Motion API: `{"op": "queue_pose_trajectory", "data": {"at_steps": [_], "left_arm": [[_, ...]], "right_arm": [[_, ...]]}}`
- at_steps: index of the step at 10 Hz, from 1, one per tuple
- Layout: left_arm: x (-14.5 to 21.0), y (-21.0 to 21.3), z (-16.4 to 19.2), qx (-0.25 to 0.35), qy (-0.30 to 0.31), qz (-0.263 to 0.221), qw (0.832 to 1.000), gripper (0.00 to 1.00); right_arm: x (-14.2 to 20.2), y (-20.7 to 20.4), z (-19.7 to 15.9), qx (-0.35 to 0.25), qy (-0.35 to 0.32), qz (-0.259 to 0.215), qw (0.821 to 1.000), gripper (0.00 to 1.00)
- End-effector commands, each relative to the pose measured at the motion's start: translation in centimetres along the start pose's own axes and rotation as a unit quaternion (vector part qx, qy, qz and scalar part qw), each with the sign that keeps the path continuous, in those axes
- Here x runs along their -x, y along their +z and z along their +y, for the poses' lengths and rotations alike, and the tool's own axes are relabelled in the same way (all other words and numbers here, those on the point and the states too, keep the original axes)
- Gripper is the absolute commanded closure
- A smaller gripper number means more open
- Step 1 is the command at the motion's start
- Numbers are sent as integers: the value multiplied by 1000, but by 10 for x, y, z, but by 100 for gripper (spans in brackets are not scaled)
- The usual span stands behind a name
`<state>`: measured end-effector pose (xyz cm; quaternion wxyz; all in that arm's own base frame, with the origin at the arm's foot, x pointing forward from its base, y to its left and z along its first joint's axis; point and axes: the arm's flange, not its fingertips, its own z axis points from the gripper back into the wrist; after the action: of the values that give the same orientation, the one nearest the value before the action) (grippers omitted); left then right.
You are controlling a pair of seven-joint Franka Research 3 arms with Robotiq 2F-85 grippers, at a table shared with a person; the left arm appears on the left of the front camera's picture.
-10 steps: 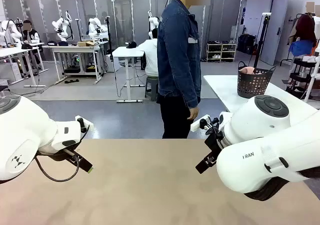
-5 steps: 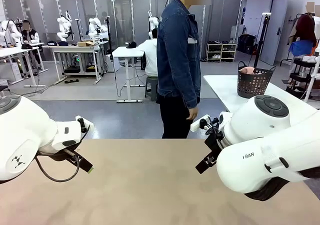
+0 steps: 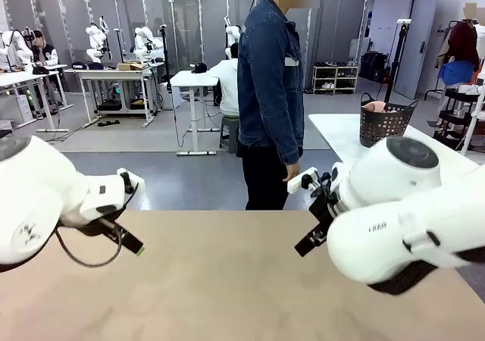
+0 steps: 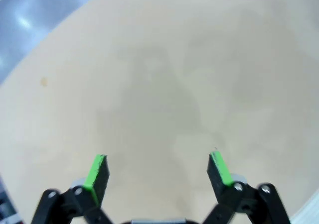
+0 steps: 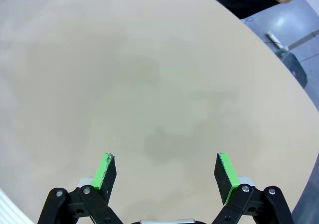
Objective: Fold the towel.
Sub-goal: Grab the top end of the 100 cm Hotel Towel extended by the human.
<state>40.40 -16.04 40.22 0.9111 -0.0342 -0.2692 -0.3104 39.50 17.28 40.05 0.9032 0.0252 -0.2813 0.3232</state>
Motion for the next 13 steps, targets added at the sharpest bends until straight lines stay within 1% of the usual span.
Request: {"op": "queue_pose_trajectory", "data": {"at_steps": [1, 2, 3, 4, 5, 6, 7, 8, 9, 10, 11, 12, 13], "left_arm": [[-29, 70, 43, 108, 30, 18, 994, 0], [-32, 104, 71, 186, 61, 37, 980, 0], [-31, 129, 95, 260, 98, 32, 960, 0], [-22, 148, 119, 331, 126, 22, 935, 0], [-2, 166, 143, 402, 151, 16, 903, 0], [24, 181, 168, 476, 170, -12, 862, 0], [62, 190, 205, 509, 205, -66, 833, 0], [91, 192, 227, 516, 251, -97, 813, 0], [123, 194, 248, 536, 268, -138, 788, 0], [152, 193, 264, 542, 281, -153, 777, 0], [171, 193, 273, 557, 282, -191, 757, 0], [180, 193, 275, 555, 282, -198, 757, 0], [186, 192, 280, 552, 288, -211, 753, 0]], "right_arm": [[-27, 70, -38, -85, -31, -8, 996, 0], [-35, 101, -64, -98, -78, -12, 992, 0], [-35, 121, -88, -151, -103, -13, 983, 0], [-27, 141, -110, -244, -128, -27, 961, 0], [-12, 158, -133, -322, -158, -48, 932, 0], [10, 169, -157, -409, -186, -62, 891, 0], [44, 177, -187, -481, -214, -84, 846, 0], [70, 180, -204, -492, -231, -98, 834, 0], [101, 180, -225, -492, -262, -113, 823, 0], [132, 182, -239, -502, -274, -140, 808, 0], [158, 184, -248, -501, -290, -164, 798, 0], [173, 186, -252, -502, -298, -181, 791, 0], [183, 185, -256, -500, -308, -193, 786, 0]]}}
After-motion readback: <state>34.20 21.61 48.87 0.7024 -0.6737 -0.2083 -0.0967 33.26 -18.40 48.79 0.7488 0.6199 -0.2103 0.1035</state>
